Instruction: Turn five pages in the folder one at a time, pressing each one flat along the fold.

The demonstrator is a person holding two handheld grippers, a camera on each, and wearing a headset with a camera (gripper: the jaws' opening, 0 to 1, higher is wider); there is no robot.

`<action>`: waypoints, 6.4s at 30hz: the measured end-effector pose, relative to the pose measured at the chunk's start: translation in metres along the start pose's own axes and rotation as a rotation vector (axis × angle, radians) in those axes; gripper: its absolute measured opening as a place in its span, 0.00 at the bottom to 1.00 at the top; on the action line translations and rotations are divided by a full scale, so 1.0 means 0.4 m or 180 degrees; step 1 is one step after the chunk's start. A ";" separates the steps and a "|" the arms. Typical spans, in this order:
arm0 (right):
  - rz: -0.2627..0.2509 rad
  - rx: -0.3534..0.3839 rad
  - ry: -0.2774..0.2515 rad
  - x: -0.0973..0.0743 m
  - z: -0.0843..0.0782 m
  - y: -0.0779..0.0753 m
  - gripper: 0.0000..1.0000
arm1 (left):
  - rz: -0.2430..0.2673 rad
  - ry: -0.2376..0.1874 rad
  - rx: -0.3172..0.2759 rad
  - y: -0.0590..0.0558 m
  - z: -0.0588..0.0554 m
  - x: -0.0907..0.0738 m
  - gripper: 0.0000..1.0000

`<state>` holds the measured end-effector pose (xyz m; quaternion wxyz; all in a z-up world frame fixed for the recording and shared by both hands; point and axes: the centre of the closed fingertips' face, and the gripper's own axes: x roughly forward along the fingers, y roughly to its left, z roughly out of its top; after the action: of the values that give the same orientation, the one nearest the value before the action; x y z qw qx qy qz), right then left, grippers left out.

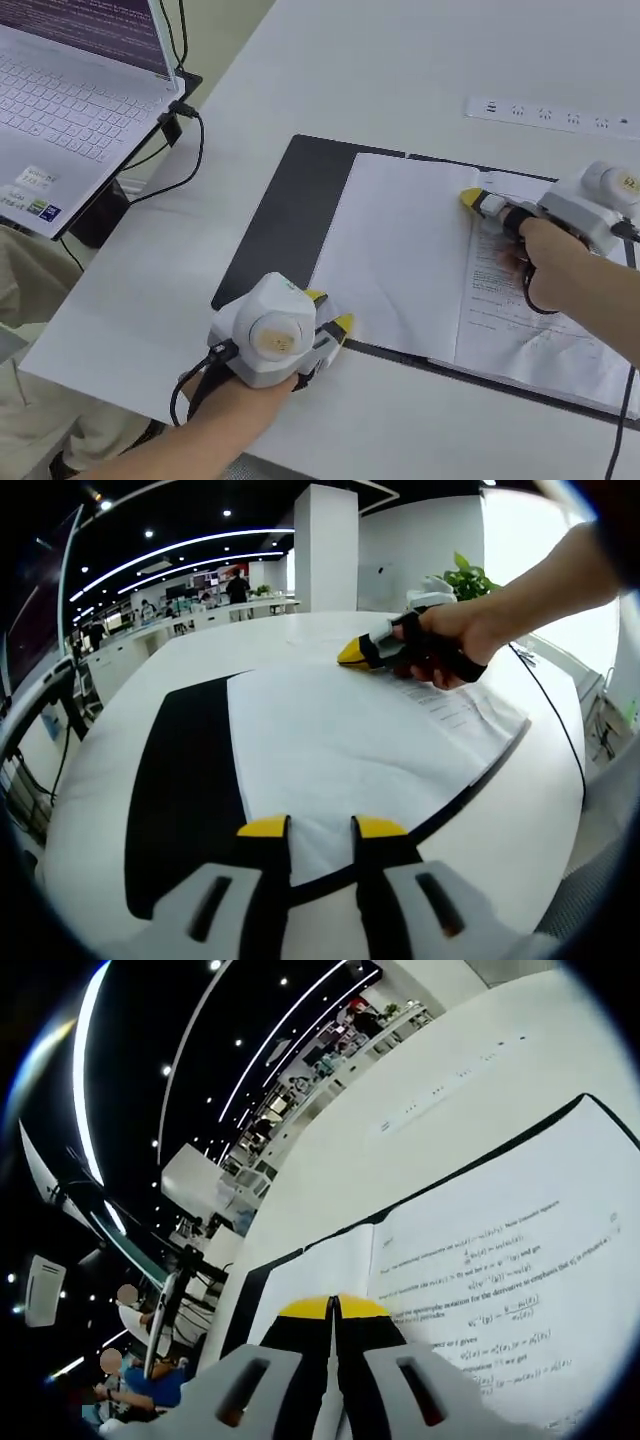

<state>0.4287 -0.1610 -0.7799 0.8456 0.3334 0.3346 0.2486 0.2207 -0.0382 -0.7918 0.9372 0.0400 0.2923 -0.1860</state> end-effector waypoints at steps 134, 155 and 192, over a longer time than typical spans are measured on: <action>0.0176 -0.0105 0.0642 -0.347 -0.393 0.100 0.00 | 0.0027 -0.0046 -0.0053 -0.005 0.006 -0.012 0.22; 0.0375 0.0125 0.0620 -0.483 -0.466 0.189 0.00 | -0.0004 0.0028 -0.0290 -0.015 0.011 -0.023 0.28; -0.0563 -0.1336 -0.0311 -0.859 -0.266 0.155 0.69 | -0.0148 -0.0384 -0.0552 -0.062 0.164 -0.416 0.80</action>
<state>0.1146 -0.2993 -0.6563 0.9301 0.1312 0.2622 0.2213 0.1199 -0.0190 -0.6432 0.9485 -0.0593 0.2512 -0.1838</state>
